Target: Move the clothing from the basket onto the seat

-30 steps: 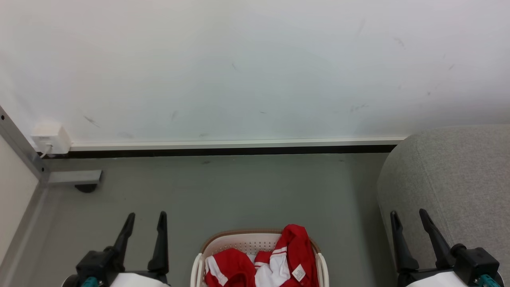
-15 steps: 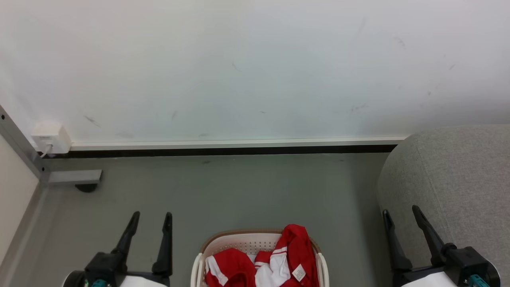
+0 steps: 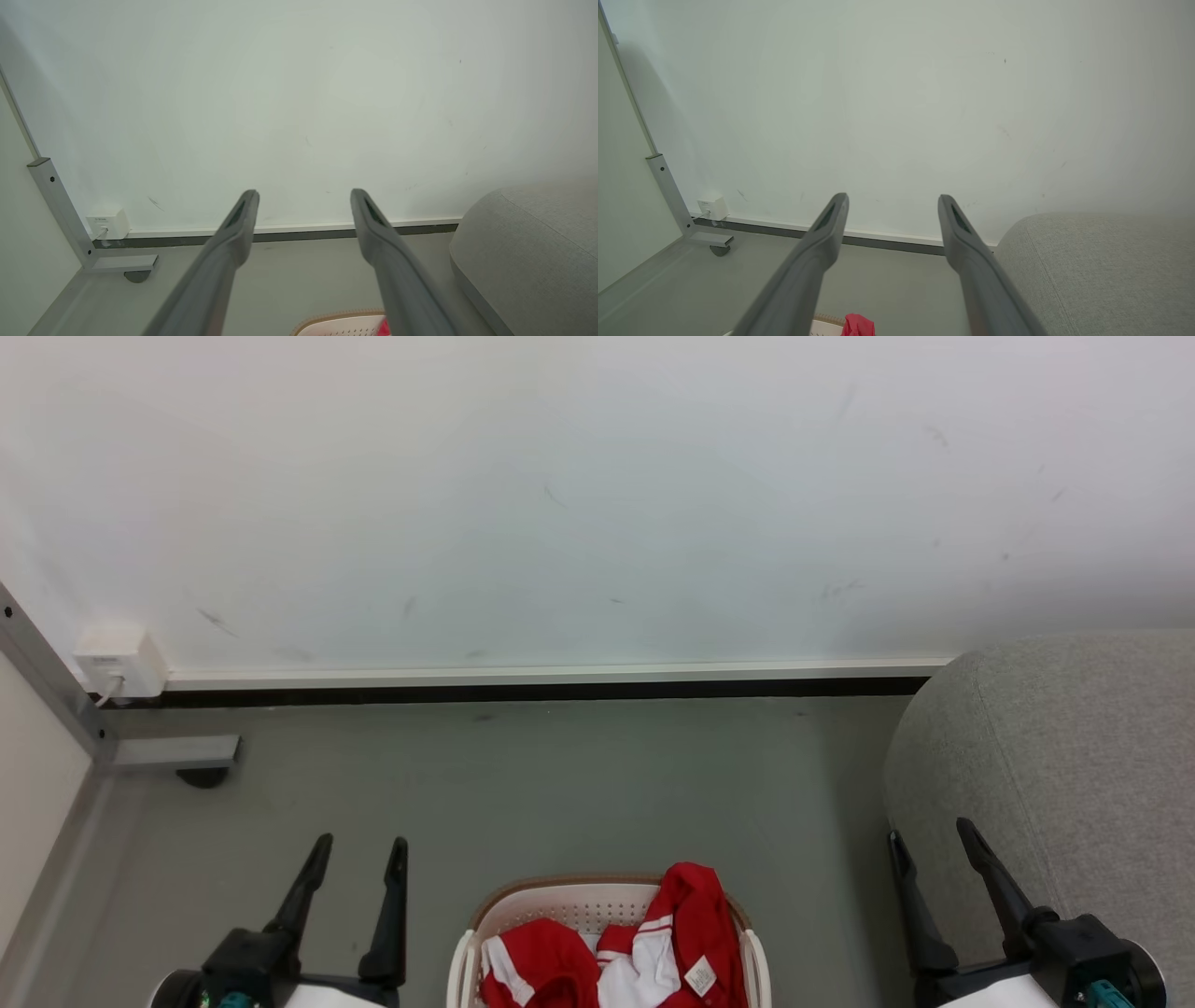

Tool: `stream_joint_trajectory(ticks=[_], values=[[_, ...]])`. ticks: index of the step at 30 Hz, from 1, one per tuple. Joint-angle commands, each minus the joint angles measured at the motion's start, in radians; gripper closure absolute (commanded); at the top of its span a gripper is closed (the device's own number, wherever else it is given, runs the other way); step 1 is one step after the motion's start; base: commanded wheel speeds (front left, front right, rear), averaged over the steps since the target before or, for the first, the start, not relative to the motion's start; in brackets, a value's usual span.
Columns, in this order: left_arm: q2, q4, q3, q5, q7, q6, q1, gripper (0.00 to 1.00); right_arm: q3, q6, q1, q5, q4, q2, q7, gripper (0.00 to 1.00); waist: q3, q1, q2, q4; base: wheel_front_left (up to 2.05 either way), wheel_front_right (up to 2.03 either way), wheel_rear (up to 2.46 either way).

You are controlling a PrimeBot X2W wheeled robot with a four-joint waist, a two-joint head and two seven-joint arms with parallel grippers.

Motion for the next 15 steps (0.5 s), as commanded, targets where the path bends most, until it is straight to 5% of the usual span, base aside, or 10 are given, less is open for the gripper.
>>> stream_joint_trajectory(ticks=[1,15], values=[[0.002,0.003,0.005,-0.001,-0.001,-0.003,-0.004,0.00,0.000,-0.002,-0.006,0.007,0.003,-0.001,-0.004,0.00,0.000,0.0000,0.0000,0.000,0.00,0.00,0.00],[-0.001,0.008,0.026,-0.025,-0.001,0.001,-0.004,0.00,-0.002,-0.002,-0.004,0.018,0.000,-0.001,-0.004,0.00,0.004,0.0000,0.0000,-0.009,0.00,0.00,0.00]])
